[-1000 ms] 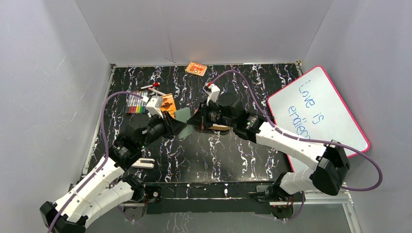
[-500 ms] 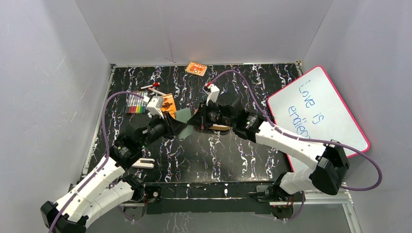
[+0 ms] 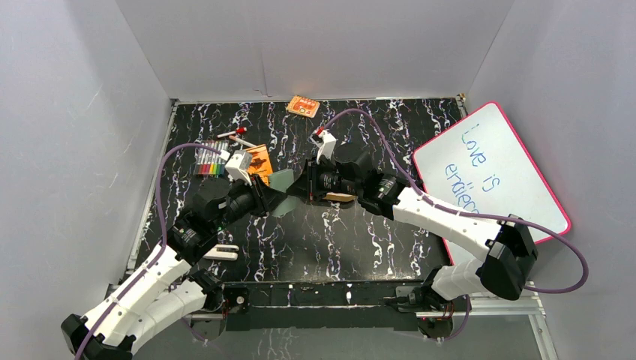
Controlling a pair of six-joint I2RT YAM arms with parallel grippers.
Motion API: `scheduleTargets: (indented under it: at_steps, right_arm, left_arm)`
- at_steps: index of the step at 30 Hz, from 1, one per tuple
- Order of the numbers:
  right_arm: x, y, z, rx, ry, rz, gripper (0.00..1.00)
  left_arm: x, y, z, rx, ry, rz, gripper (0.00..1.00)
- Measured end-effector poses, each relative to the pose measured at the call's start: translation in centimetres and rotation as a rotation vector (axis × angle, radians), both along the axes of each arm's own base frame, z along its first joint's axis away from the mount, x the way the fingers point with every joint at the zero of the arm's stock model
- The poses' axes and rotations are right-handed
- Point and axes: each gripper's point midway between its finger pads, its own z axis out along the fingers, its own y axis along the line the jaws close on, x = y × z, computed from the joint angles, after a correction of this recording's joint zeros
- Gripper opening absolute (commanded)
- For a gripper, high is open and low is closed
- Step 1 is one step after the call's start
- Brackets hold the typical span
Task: Put the credit cards into the card holder
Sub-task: Close the card holder.
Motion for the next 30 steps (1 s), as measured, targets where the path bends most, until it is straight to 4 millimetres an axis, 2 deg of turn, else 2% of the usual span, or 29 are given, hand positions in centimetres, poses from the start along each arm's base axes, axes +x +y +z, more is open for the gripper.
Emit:
scheduleTargets:
  at_steps: [5, 21, 26, 30]
  right_arm:
    - [-1.1, 0.9, 1.7, 0.068, 0.007, 0.055, 0.38]
    - [-3.6, 1.4, 5.3, 0.201, 0.038, 0.163, 0.71]
    - [-4.9, 0.3, 7.7, 0.239, -0.026, 0.206, 0.72]
    - [-6.0, -2.5, 10.8, 0.261, -0.169, 0.2, 0.7]
  left_arm:
    - [-0.6, -0.3, 0.0, -0.009, 0.01, -0.025, 0.0]
    - [-1.6, 0.3, 1.9, -0.047, -0.049, -0.013, 0.0]
    - [-2.6, -0.1, 2.5, -0.073, -0.055, -0.051, 0.0]
    - [-3.1, -0.3, 2.9, -0.09, -0.057, -0.071, 0.0]
